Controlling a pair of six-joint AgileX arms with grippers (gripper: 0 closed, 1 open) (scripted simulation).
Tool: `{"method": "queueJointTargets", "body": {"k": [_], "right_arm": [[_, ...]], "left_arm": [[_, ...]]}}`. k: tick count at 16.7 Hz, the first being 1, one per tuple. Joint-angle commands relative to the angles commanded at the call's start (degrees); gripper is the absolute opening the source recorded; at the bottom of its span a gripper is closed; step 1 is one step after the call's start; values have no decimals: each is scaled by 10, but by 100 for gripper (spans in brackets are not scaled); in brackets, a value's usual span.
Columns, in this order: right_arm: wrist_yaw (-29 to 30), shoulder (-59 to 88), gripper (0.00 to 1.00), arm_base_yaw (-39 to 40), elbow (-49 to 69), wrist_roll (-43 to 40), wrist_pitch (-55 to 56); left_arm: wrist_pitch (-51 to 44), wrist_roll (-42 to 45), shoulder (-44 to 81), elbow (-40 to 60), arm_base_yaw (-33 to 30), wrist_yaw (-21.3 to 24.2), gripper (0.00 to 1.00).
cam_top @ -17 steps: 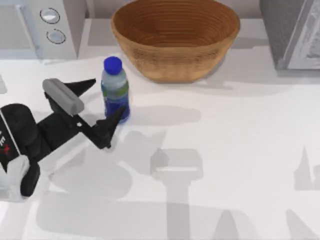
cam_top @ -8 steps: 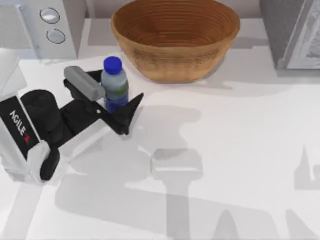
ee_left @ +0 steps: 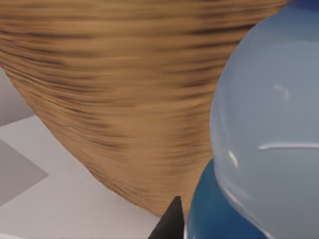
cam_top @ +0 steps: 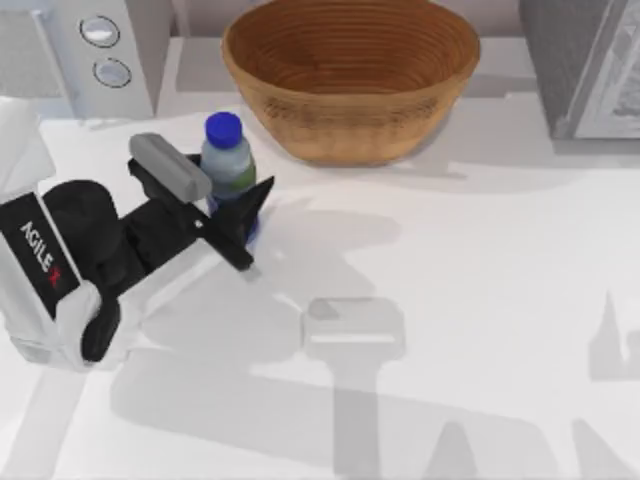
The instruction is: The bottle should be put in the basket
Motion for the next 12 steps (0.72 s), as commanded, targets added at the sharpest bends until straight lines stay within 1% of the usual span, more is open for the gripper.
{"method": "queueJointTargets", "body": {"k": [5, 6, 12], "right_arm": [[0, 0, 100, 0, 0, 0, 0], [0, 0, 100, 0, 0, 0, 0], [0, 0, 100, 0, 0, 0, 0]], "left_arm": [[0, 0, 0, 0, 0, 0, 2], [0, 0, 0, 0, 0, 0, 0], [0, 0, 0, 0, 0, 0, 0]]}}
